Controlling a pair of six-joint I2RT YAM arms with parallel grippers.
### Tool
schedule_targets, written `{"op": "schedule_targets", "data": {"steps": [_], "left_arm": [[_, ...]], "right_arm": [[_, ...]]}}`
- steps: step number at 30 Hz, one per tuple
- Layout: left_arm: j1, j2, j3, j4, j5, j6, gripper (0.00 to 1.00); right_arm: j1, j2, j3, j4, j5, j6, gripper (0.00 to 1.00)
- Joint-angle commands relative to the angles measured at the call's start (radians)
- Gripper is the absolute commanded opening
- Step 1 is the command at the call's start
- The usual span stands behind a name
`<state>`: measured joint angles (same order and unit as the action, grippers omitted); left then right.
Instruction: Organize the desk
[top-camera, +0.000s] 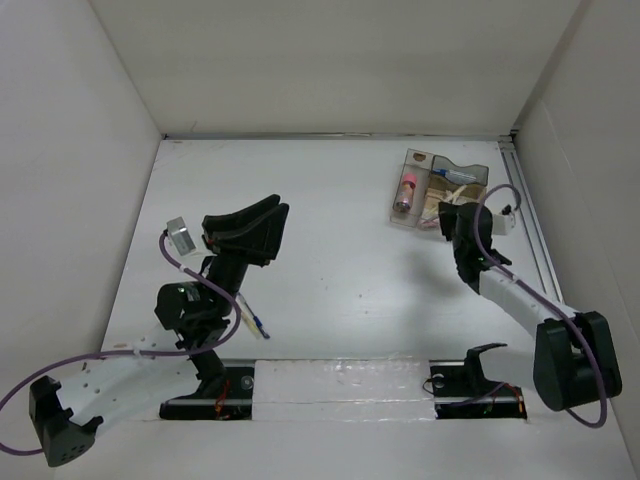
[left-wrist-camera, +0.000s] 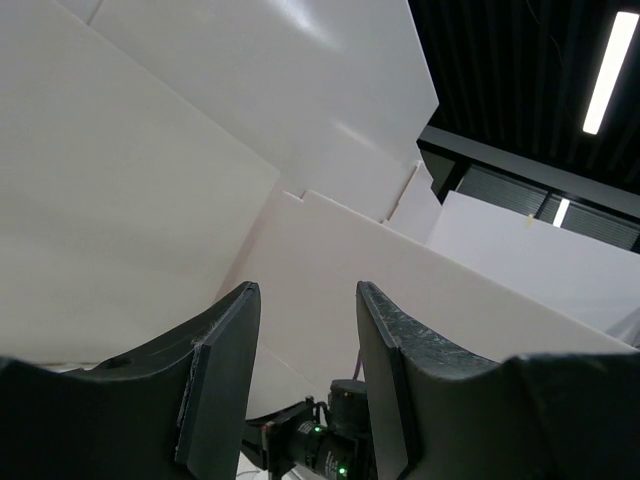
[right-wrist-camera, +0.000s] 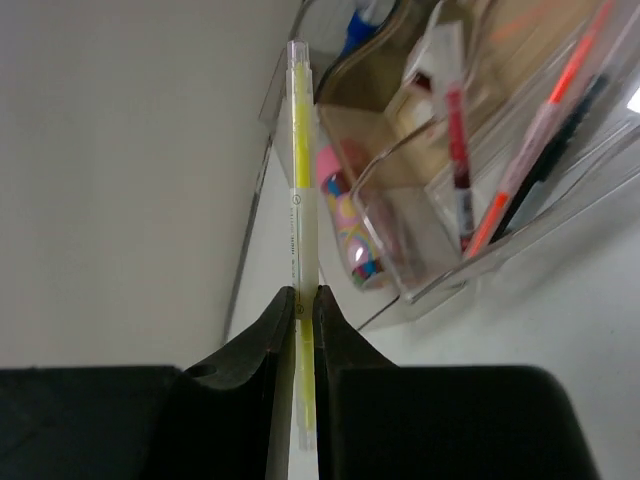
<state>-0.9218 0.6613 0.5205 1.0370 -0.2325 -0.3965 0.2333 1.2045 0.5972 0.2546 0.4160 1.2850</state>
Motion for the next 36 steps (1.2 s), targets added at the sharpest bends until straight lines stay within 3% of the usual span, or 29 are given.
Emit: {"op": "schedule_targets", "data": {"steps": [1, 8, 13, 22, 29, 36], "left_arm": [[-0.003, 0.012, 0.024, 0.061, 0.027, -0.007, 0.39], [-0.003, 0.015, 0.029, 0.060, 0.047, -0.019, 0.40], [-0.003, 0.024, 0.029, 0.067, 0.050, -0.019, 0.40], [-0.003, 0.037, 0.032, 0.072, 0.052, -0.027, 0.40], [-0.003, 0.040, 0.027, 0.083, 0.051, -0.027, 0.40], [-0.003, 0.049, 0.026, 0.089, 0.056, -0.030, 0.40]], "right_arm": [[-0.122, 0.009, -0.042, 0.122, -0.117, 0.183, 0.00], [-0.244, 0.138, -0.094, 0.289, -0.288, 0.332, 0.00], [-0.265, 0.231, -0.109, 0.383, -0.364, 0.393, 0.00], [-0.310, 0.283, -0.145, 0.494, -0.379, 0.471, 0.14], [-0.310, 0.265, -0.126, 0.515, -0.405, 0.447, 0.46], [-0.310, 0.149, -0.126, 0.428, -0.381, 0.406, 0.47]]}}
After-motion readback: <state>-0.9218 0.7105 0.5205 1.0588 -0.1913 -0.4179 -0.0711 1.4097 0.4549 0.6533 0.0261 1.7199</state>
